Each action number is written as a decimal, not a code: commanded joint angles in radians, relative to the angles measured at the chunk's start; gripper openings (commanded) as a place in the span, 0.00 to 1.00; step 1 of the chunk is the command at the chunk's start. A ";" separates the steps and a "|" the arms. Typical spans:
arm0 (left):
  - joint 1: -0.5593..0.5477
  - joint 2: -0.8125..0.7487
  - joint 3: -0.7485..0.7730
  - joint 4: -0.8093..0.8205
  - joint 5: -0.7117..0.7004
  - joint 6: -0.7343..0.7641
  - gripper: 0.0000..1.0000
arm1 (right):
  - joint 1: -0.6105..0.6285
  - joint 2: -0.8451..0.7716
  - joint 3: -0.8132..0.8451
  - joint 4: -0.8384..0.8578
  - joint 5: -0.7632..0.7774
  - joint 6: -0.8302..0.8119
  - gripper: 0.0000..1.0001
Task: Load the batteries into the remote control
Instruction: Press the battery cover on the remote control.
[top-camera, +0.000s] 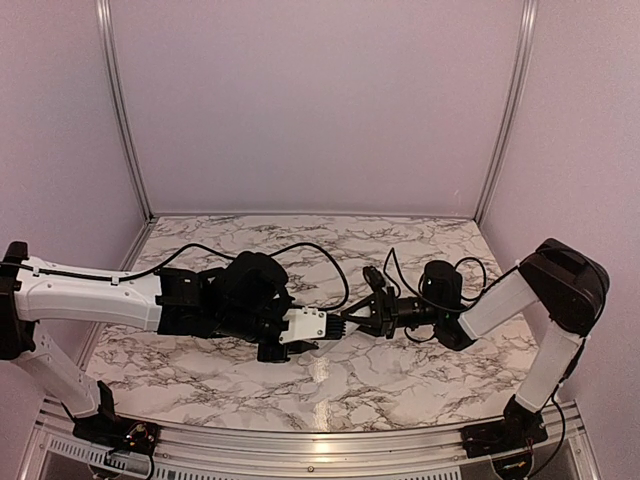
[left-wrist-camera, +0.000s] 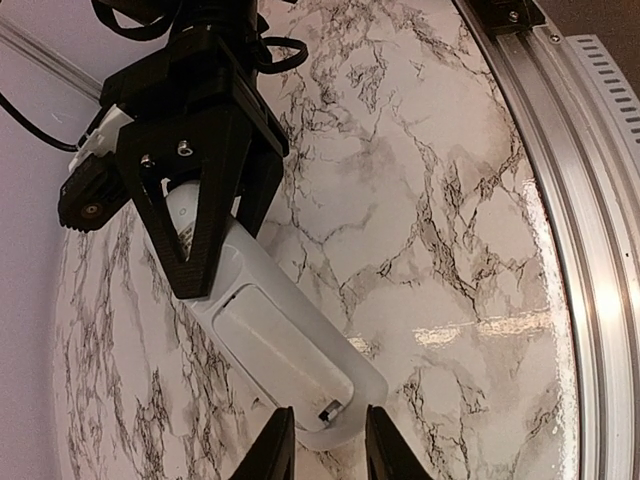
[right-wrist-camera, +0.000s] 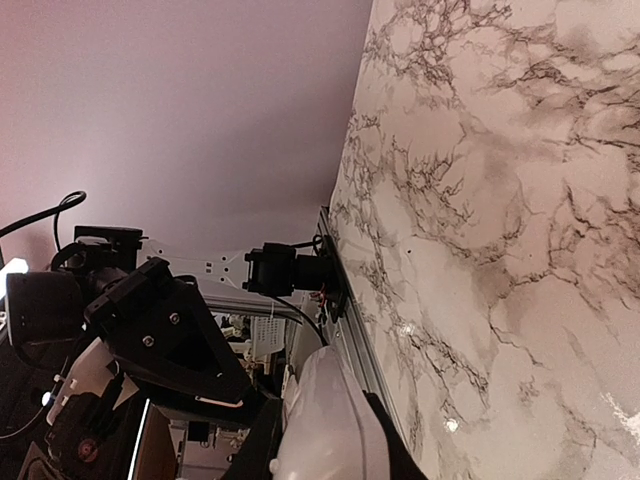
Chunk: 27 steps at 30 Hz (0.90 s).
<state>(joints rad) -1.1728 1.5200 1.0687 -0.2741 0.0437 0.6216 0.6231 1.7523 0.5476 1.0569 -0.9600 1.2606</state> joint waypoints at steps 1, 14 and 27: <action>-0.007 0.016 0.025 -0.008 -0.008 0.007 0.26 | 0.016 0.017 0.036 0.041 -0.011 0.012 0.00; -0.007 0.026 0.027 -0.036 0.004 0.018 0.24 | 0.023 0.022 0.041 0.072 -0.019 0.035 0.00; -0.007 0.051 0.032 -0.043 -0.036 0.013 0.19 | 0.030 0.014 0.038 0.089 -0.023 0.049 0.00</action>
<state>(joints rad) -1.1736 1.5520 1.0794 -0.2901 0.0170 0.6357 0.6380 1.7638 0.5591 1.0927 -0.9649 1.2945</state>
